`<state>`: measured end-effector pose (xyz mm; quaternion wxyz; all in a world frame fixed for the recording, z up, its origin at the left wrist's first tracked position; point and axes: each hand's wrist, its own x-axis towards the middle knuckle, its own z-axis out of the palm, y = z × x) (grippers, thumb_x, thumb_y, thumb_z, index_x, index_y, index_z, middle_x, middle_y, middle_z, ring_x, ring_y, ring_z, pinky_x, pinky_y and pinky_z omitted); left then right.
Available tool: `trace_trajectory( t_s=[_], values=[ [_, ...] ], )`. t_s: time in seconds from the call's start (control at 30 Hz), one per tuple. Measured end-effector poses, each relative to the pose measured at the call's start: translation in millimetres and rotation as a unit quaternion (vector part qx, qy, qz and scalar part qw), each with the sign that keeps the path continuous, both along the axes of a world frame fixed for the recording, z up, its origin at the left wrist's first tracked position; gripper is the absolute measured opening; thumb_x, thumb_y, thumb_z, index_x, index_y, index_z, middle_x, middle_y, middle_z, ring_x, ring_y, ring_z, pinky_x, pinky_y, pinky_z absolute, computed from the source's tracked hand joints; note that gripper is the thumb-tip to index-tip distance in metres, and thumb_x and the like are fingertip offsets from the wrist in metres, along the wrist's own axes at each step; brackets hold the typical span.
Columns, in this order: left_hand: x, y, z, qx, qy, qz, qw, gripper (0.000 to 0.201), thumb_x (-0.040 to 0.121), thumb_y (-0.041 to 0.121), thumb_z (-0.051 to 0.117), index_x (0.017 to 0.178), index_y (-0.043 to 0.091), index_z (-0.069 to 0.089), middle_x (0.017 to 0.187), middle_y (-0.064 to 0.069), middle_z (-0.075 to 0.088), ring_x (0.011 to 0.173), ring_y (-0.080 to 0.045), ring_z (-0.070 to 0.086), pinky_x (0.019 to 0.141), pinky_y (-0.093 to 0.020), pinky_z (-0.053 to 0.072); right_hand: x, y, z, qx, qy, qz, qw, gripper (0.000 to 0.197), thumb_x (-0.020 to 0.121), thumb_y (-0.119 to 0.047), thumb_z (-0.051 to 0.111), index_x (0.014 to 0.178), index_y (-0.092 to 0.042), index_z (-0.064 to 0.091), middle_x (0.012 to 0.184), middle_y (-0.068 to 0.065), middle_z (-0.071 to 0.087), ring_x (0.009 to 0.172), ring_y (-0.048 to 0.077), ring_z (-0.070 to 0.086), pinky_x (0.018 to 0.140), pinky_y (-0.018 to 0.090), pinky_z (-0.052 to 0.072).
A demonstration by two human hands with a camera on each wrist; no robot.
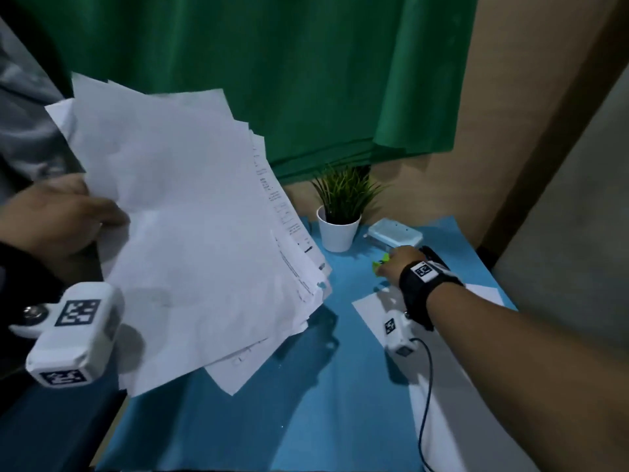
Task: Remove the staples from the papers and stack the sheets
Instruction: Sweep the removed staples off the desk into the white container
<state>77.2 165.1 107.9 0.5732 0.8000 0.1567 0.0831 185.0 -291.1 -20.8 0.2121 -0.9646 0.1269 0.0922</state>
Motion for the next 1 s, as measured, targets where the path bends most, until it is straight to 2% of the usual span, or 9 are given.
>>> trace_trajectory(
  t_s=[0.13,0.37,0.47,0.63,0.7,0.77,0.83,0.9,1.0],
  values=[
    [-27.7,-41.9,2.2,-0.106,-0.071,-0.039,0.991,0.037,0.087,-0.02,0.04,0.083,0.007,0.065,0.057,0.002,0.071,0.047,-0.013,0.068,0.045,-0.025,0.056,28.0,9.1,-14.4,-0.121,0.036,0.031,0.992,0.051,0.09,-0.048,0.057,0.121,-0.008,0.06,0.125,0.012,0.062,0.111,0.029,0.06,0.078,0.029,0.045],
    [-28.4,-43.3,-5.7,-0.191,-0.084,-0.034,0.977,0.061,0.083,-0.023,0.035,0.061,0.014,0.077,0.062,-0.006,0.073,0.05,-0.02,0.069,0.049,-0.03,0.059,68.8,11.8,-47.4,-0.184,0.052,0.088,0.978,0.059,0.093,-0.054,0.044,0.139,-0.017,0.051,0.144,0.006,0.05,0.127,0.027,0.051,0.104,0.037,0.042],
    [-22.2,-40.9,-16.8,-0.217,-0.079,-0.008,0.973,0.053,0.082,-0.023,0.036,0.065,0.01,0.075,0.063,-0.009,0.072,0.049,-0.022,0.068,0.048,-0.029,0.057,56.3,16.9,-33.5,-0.199,0.042,0.093,0.975,0.056,0.094,-0.052,0.047,0.134,-0.013,0.054,0.14,0.009,0.053,0.124,0.026,0.053,0.099,0.031,0.043],
    [-15.4,-68.5,-44.8,-0.264,-0.035,-0.032,0.963,0.04,0.081,-0.024,0.037,0.084,0.003,0.066,0.068,-0.012,0.072,0.054,-0.024,0.068,0.051,-0.029,0.057,23.9,12.9,14.7,0.071,-0.142,0.012,0.987,0.062,0.079,-0.062,0.063,0.114,-0.012,0.067,0.112,0.015,0.066,0.101,0.032,0.061,0.086,0.038,0.047],
    [-14.5,-88.8,-58.4,-0.277,-0.015,-0.051,0.959,0.041,0.082,-0.025,0.037,0.084,0.003,0.067,0.071,-0.012,0.074,0.058,-0.025,0.069,0.054,-0.03,0.058,-0.2,12.5,40.7,0.324,-0.106,0.003,0.94,0.079,0.057,-0.082,0.063,0.104,-0.018,0.07,0.089,0.005,0.066,0.076,0.021,0.059,0.069,0.03,0.048],
    [-13.3,-112.2,-70.4,-0.293,0.005,-0.074,0.953,0.043,0.082,-0.025,0.036,0.087,0.004,0.068,0.077,-0.011,0.076,0.064,-0.026,0.072,0.059,-0.032,0.06,-27.3,6.8,59.5,0.495,-0.01,0.039,0.868,0.073,0.049,-0.083,0.064,0.092,-0.024,0.072,0.073,0.001,0.064,0.055,0.012,0.056,0.051,0.021,0.044],
    [-12.3,-134.3,-80.2,-0.313,0.021,-0.088,0.946,0.044,0.083,-0.024,0.036,0.095,0.004,0.067,0.083,-0.011,0.076,0.072,-0.027,0.073,0.065,-0.035,0.061,-47.5,-7.3,62.9,0.536,0.038,0.095,0.838,0.06,0.057,-0.068,0.077,0.095,-0.021,0.074,0.087,0.008,0.067,0.069,0.023,0.06,0.065,0.032,0.048],
    [-11.6,-155.3,-86.8,-0.321,0.039,-0.108,0.94,0.044,0.083,-0.023,0.038,0.11,-0.001,0.065,0.099,-0.02,0.074,0.083,-0.033,0.071,0.072,-0.04,0.06,-70.8,-24.4,63.7,0.519,0.055,0.11,0.846,0.061,0.062,-0.038,0.086,0.114,-0.011,0.068,0.113,0.02,0.068,0.094,0.037,0.063,0.088,0.053,0.046],
    [-15.1,-187.4,-93.4,-0.315,0.057,-0.135,0.938,0.047,0.082,-0.023,0.04,0.121,-0.006,0.061,0.107,-0.024,0.071,0.086,-0.035,0.07,0.068,-0.037,0.059,-99.5,-51.1,63.0,0.51,0.038,0.086,0.855,0.05,0.068,0.001,0.071,0.117,0.0,0.062,0.116,0.025,0.067,0.095,0.041,0.067,0.082,0.052,0.054]
  ],
)
